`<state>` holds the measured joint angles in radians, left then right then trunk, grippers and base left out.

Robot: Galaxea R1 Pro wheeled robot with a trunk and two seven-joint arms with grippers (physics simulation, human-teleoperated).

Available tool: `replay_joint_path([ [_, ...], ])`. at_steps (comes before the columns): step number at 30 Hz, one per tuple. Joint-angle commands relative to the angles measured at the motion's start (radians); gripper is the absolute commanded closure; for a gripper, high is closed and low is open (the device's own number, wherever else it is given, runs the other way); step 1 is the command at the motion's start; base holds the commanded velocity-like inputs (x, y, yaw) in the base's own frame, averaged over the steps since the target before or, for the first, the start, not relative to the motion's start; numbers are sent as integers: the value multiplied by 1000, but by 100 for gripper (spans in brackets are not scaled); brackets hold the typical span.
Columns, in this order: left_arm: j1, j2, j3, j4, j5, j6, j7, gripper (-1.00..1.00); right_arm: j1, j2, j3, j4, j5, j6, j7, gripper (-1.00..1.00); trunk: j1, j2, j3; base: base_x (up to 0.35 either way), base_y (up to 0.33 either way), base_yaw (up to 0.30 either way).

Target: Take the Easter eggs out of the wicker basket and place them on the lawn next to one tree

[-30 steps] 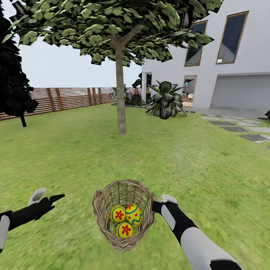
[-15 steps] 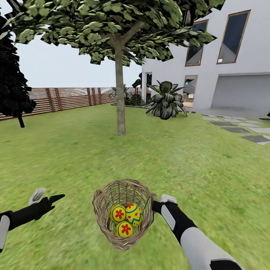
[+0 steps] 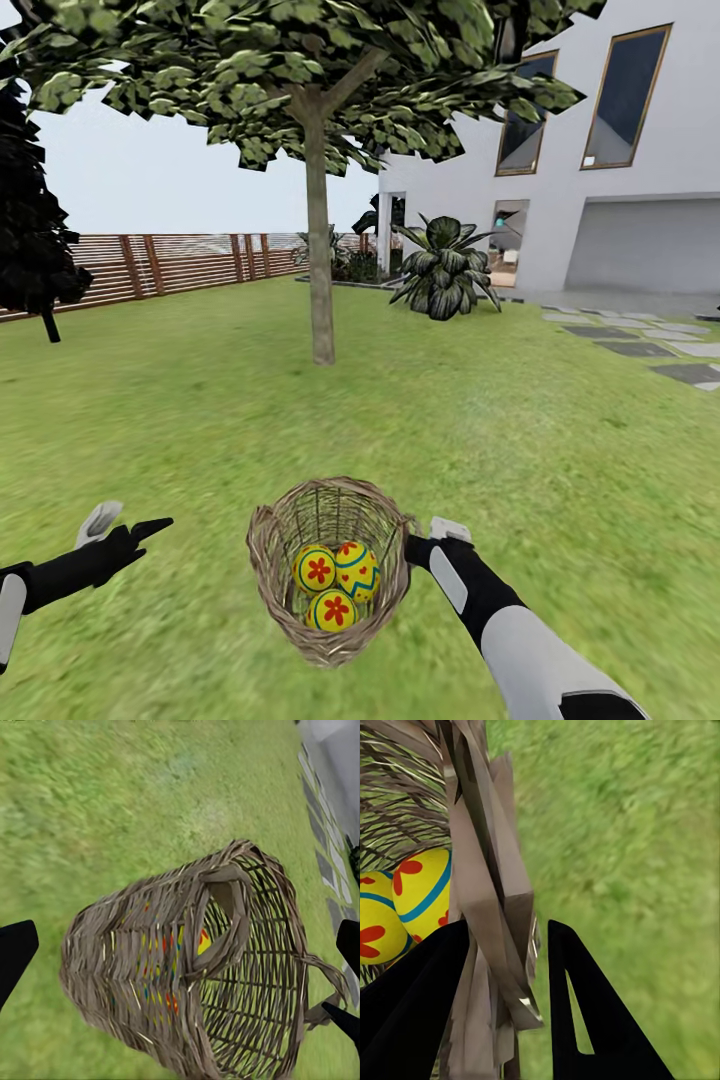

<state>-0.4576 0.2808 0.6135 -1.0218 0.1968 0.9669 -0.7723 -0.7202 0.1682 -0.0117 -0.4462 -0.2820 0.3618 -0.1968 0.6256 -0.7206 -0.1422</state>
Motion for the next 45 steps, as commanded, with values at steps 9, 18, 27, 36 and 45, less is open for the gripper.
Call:
replay_joint_path([
  [9,-1,0,2,0,-2,4,-5,-100,-1,1,-2,-3,-11,3,-6,100,1,-1,-2,258,0,0],
  [18,-1,0,2,0,-2,4,-4,-100,-1,4,-2,-3,-11,3,-6,100,1,-1,-2,257,0,0],
  [27,-1,0,2,0,-2,4,-4,-100,-1,5,-2,-3,-11,3,-6,100,1,-1,-2,256,0,0],
  [36,-1,0,2,0,-2,4,-4,-100,-1,6,-2,-3,-11,2,-6,100,1,-1,-2,253,0,0],
  [45,-1,0,2,0,-2,4,-4,-100,-1,6,-2,-3,-11,2,-6,100,1,-1,-2,251,0,0],
])
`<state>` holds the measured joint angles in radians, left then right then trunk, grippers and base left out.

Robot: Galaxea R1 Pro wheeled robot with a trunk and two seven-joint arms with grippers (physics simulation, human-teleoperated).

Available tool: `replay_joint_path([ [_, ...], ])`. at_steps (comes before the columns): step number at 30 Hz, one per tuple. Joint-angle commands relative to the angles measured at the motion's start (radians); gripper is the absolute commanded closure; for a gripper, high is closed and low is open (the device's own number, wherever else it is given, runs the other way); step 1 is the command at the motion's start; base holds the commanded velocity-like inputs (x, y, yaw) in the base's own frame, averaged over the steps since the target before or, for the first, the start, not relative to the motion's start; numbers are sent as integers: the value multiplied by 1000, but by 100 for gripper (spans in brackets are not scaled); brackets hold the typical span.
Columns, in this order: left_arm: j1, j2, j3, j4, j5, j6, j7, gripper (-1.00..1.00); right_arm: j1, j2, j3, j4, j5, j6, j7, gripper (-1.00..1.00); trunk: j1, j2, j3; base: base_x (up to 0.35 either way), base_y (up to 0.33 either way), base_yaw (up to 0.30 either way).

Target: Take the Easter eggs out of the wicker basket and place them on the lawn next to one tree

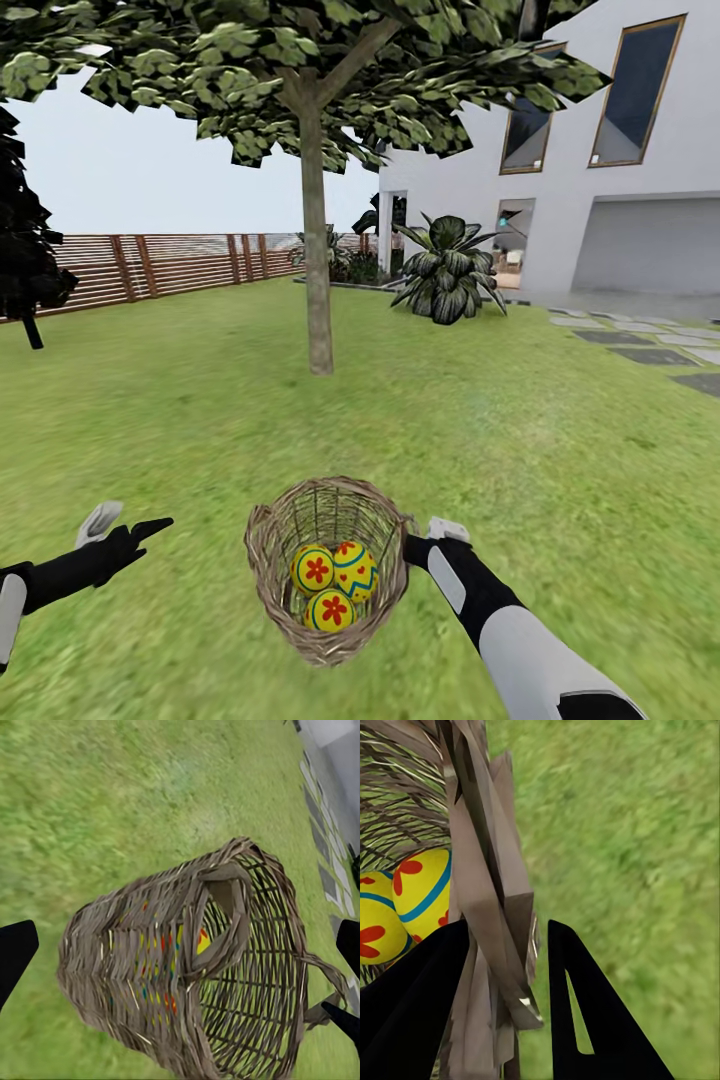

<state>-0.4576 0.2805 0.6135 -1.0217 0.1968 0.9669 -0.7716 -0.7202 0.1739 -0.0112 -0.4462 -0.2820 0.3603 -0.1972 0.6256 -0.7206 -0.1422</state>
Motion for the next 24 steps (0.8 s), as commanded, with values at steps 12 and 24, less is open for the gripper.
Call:
replay_joint_path([
  [12,-1,0,1,0,-2,4,-5,-100,-1,1,-2,-2,-11,3,-6,100,1,-1,-2,250,0,0],
  [24,-1,0,1,0,-2,3,-5,-100,-1,1,-2,-2,-11,3,-6,100,1,-1,-2,250,0,0],
])
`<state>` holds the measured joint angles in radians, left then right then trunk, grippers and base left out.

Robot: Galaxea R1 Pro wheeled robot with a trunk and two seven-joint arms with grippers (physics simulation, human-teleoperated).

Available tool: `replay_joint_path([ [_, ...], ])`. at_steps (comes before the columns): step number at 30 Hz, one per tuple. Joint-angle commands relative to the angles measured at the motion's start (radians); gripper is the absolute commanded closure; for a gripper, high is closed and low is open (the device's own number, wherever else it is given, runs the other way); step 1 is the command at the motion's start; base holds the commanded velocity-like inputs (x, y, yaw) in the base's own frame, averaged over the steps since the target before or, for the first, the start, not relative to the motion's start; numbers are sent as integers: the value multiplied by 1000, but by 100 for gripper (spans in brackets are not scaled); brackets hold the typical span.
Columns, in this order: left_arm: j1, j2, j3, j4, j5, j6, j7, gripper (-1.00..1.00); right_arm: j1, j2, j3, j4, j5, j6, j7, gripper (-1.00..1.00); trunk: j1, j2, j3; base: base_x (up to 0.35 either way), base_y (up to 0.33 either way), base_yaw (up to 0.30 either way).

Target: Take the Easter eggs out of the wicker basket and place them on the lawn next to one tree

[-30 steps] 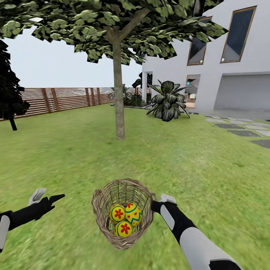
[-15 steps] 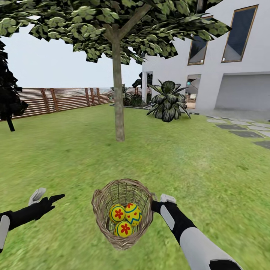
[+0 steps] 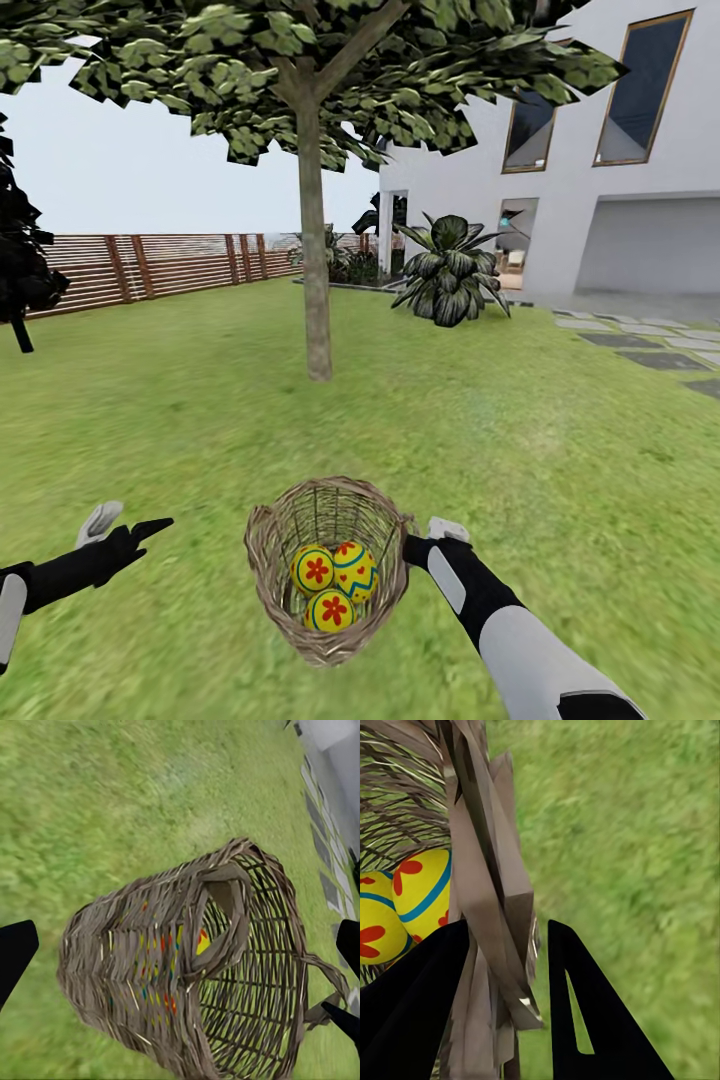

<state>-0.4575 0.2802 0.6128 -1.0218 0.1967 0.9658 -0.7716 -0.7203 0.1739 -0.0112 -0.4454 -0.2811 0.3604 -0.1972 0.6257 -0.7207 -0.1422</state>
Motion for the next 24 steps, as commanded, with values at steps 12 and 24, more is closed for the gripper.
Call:
replay_joint_path([
  [12,-1,-1,1,0,-3,4,-3,-100,-1,1,-2,-3,-12,3,-5,100,1,-1,-2,250,0,0],
  [24,-1,-1,1,0,-5,4,-2,-100,-1,1,-2,-2,-12,3,-5,100,1,-1,-2,250,0,0],
])
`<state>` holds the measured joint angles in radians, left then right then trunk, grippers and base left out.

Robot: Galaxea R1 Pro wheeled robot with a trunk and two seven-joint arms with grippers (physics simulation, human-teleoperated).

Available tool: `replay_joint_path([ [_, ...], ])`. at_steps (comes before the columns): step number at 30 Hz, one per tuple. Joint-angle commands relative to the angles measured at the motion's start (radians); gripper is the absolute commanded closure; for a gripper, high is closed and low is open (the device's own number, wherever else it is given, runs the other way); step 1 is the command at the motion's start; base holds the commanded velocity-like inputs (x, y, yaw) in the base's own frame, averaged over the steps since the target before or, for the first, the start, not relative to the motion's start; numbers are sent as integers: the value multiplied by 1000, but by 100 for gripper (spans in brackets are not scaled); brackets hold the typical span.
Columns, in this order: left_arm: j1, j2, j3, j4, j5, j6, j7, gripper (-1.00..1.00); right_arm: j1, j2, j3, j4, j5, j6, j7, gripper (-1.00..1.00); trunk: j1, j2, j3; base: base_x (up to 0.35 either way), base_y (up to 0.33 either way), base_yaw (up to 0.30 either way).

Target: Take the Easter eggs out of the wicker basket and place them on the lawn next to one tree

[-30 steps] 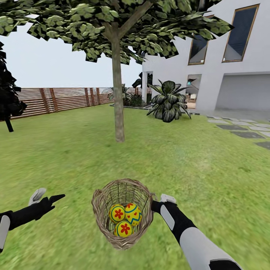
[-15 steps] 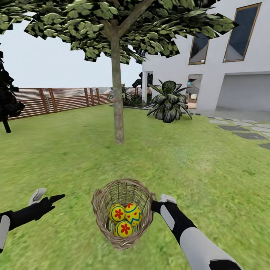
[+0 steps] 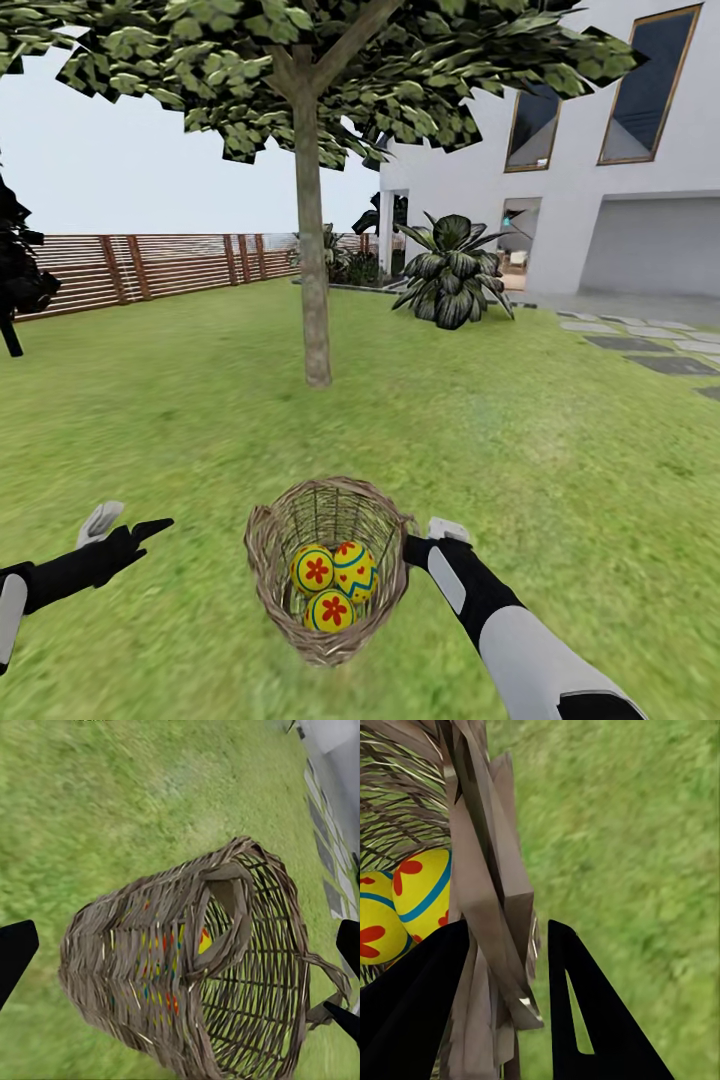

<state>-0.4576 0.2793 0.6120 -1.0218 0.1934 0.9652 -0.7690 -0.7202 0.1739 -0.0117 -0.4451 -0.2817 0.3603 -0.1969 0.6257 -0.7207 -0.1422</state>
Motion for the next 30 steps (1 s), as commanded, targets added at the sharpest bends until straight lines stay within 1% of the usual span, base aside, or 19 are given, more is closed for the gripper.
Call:
replay_joint_path([
  [1,-1,0,2,0,-2,4,-5,-100,-1,1,-2,-3,-11,3,-6,100,1,-1,-2,250,0,0],
  [30,-1,-2,2,0,-3,4,-7,-100,-1,1,-2,-3,-11,3,-6,100,1,-1,-2,249,0,0],
])
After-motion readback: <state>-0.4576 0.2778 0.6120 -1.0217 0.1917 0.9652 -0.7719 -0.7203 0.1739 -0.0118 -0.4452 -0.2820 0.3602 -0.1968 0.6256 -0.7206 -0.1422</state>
